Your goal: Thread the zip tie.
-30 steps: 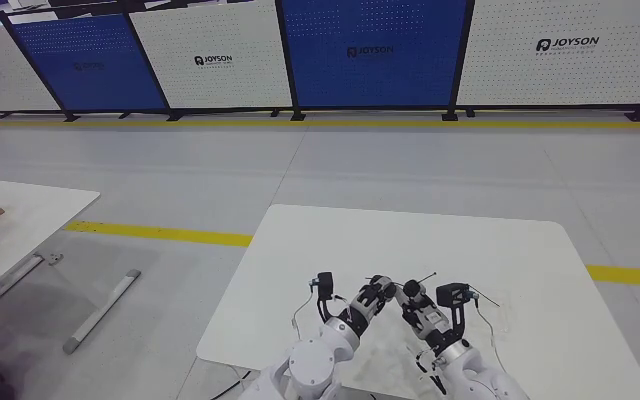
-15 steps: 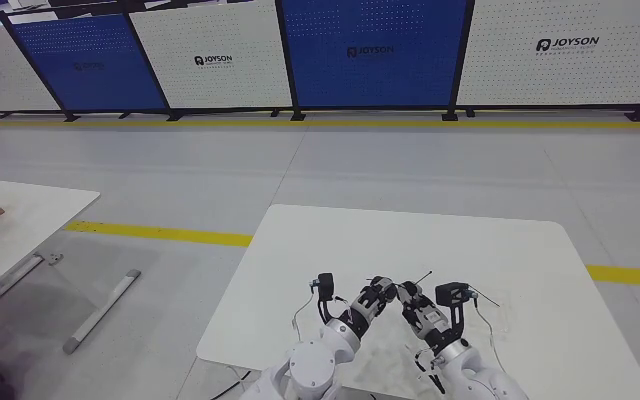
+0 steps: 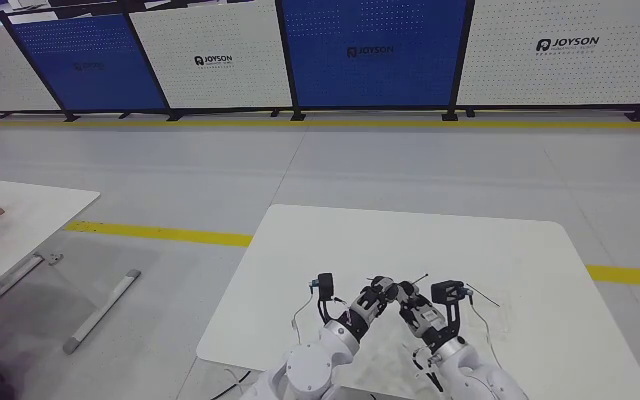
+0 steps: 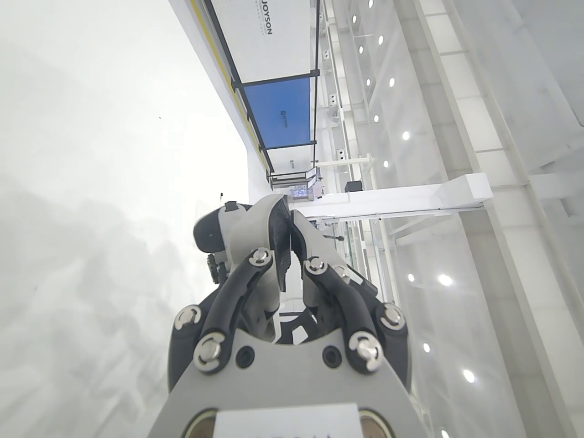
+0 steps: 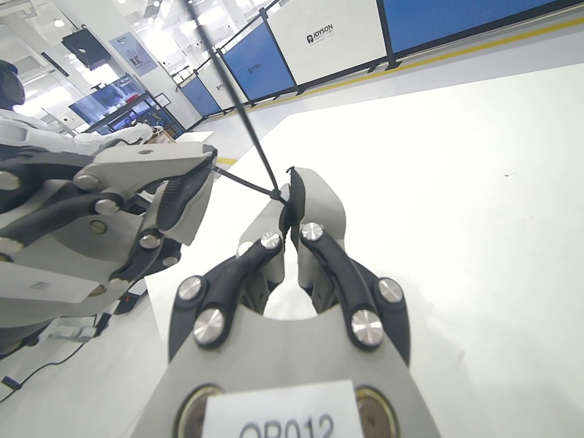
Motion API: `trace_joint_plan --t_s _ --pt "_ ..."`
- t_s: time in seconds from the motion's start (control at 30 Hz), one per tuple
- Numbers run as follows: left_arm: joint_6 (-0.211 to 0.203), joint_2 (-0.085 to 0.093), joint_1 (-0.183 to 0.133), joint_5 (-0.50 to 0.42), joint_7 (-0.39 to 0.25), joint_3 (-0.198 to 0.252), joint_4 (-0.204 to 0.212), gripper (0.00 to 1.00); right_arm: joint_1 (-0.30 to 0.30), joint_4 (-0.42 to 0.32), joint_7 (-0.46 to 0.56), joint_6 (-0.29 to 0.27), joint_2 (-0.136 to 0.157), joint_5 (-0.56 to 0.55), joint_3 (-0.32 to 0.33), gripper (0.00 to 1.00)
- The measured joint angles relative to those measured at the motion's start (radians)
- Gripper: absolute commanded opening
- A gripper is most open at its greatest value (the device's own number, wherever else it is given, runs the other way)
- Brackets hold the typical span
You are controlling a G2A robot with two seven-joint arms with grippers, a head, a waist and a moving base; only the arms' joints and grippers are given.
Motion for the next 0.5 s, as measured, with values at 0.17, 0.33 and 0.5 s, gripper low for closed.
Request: trace_joint_plan --t_s 0.17,0.33,0.5 --pt "-0.012 0.001 0.004 -0.006 -0.003 -0.004 -0.002 0.0 0.005 0.007 0.002 0.002 0.0 0.0 -0.003 0.0" --pt "-0.018 0.002 0.007 -0.01 -0.003 -0.009 -0.004 0.0 0.006 0.009 0.001 0.0 0.001 0.002 -0.003 0.0" --pt "-0.006 0.0 0.001 -0.019 0.029 -0.014 0.005 0.0 -0.001 0.015 -0.006 -0.02 0.004 0.015 0.011 0.27"
